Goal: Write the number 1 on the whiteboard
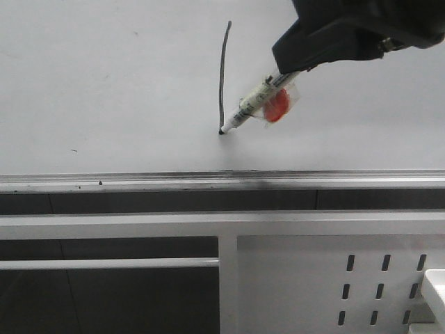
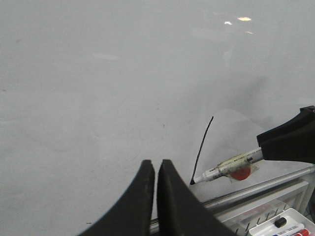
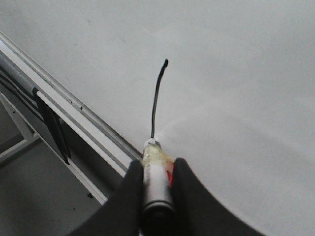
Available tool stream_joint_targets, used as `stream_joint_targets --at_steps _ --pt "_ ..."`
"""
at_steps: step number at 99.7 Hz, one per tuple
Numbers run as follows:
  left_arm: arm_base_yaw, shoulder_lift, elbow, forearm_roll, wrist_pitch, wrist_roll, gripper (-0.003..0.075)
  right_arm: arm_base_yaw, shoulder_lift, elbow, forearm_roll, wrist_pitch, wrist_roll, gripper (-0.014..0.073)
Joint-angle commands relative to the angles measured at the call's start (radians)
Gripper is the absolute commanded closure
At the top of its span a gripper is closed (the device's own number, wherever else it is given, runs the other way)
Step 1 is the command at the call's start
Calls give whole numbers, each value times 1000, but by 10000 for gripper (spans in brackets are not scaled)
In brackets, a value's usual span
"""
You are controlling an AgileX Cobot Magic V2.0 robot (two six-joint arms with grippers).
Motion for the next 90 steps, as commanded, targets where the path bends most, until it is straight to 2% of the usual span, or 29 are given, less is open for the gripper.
stream_joint_targets --at_steps 1,11,33,50,57,68,76,81,90 --pt "2 2 -24 -13 -88 -8 740 -13 -14 -38 -11 -96 -5 663" --pt "0 2 -24 29 -160 -8 740 26 -42 -38 12 -20 -5 663" --pt "0 33 -26 353 -171 -15 739 175 -75 -54 -41 203 -5 663" --pt "0 109 -48 426 -293 -15 727 212 -57 -135 -58 321 -5 663" --pt "0 150 -77 519 -273 -15 671 212 -50 -178 -60 361 -5 663" --pt "0 237 -122 661 -248 -15 498 215 -30 -245 -86 441 -7 663" --pt "0 304 -151 683 -248 -15 381 215 -7 -288 -91 487 -20 663" --pt "0 347 -167 688 -248 -15 355 217 6 -311 -91 510 -21 663" --pt "0 420 -195 703 -275 -15 353 237 22 -342 -93 526 -22 663"
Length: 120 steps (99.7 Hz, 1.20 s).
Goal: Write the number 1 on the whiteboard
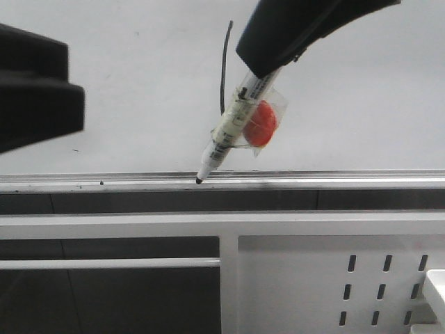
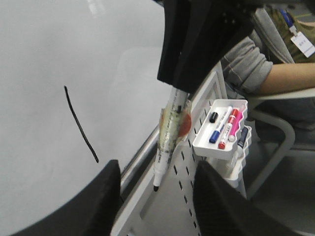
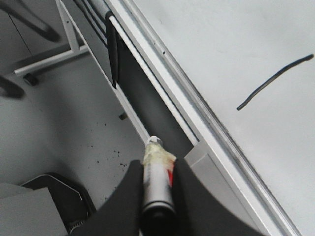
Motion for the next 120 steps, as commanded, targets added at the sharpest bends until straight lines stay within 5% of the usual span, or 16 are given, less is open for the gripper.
stream_joint_targets --at_steps 1,71,120 --pt "0 61 -55 -12 -77 -11 353 21 0 -63 -10 -28 -17 663" --pt "0 328 -172 4 -136 2 353 73 23 -120 15 -32 -17 663" --pt "0 348 -172 -1 -181 3 355 73 23 -120 23 -36 -17 663"
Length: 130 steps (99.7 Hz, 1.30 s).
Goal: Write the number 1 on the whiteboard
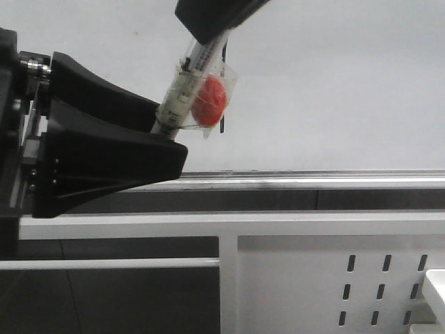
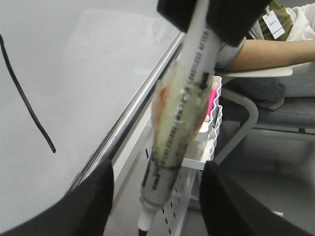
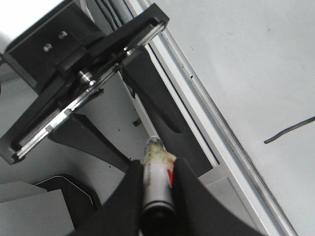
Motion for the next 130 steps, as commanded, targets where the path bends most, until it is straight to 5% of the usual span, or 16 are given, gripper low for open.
stream_joint_targets --at_steps 1,23,38,74,81,95,102,119,130 --pt "0 -15 -26 -40 -71 -3 355 0 -15 -37 7 -62 -9 663" --pt "0 -15 -26 -40 -60 -3 398 0 -7 -37 20 -60 -9 663" --pt "0 -15 -26 -31 -67 -3 740 0 -7 -37 20 -60 -9 663" --pt "0 -15 -15 -32 -65 -9 740 0 -7 -37 35 -58 -9 655" --pt "0 -15 -2 -62 -65 -9 740 0 -9 -37 35 -54 -9 564" --pt "0 -15 58 -251 -86 4 740 0 -26 -41 19 -52 -9 154" --pt "0 -15 94 -355 -121 47 740 0 -44 -42 6 -54 -9 78" --pt "0 -15 190 -603 -248 82 741 -4 -110 -42 -64 -34 9 219" --pt "-2 -15 236 -705 -272 96 741 -4 -147 -42 -72 22 9 583"
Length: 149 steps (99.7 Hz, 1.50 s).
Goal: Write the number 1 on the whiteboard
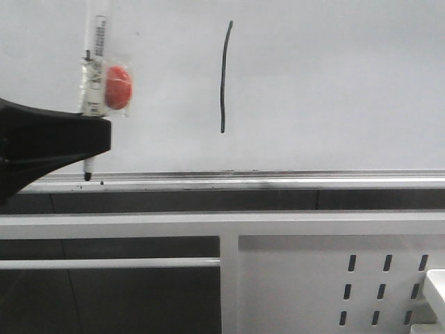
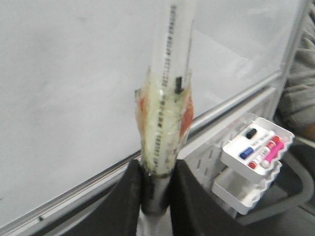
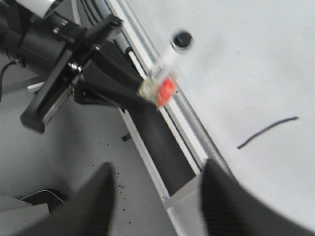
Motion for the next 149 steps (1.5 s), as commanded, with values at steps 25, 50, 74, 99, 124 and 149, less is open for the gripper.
stream_joint_targets --at_steps 25,50,74,99,124,149 --pt "-151 -15 24 -445 -133 171 741 -4 -55 -37 -23 50 2 664" --pt "-399 -12 23 -842 -207 389 741 -4 -55 -37 -23 48 2 664" --pt "-440 98 20 -940 -309 371 741 -4 -55 -37 -23 41 2 664" --pt "-440 206 -27 -974 -377 298 740 -4 -55 -37 -23 41 2 664" --pt "-438 226 -95 -1022 -377 300 740 -4 -55 -37 -23 41 2 664" --pt "-436 226 -101 -1065 -377 309 740 -4 -55 -2 -26 28 2 664"
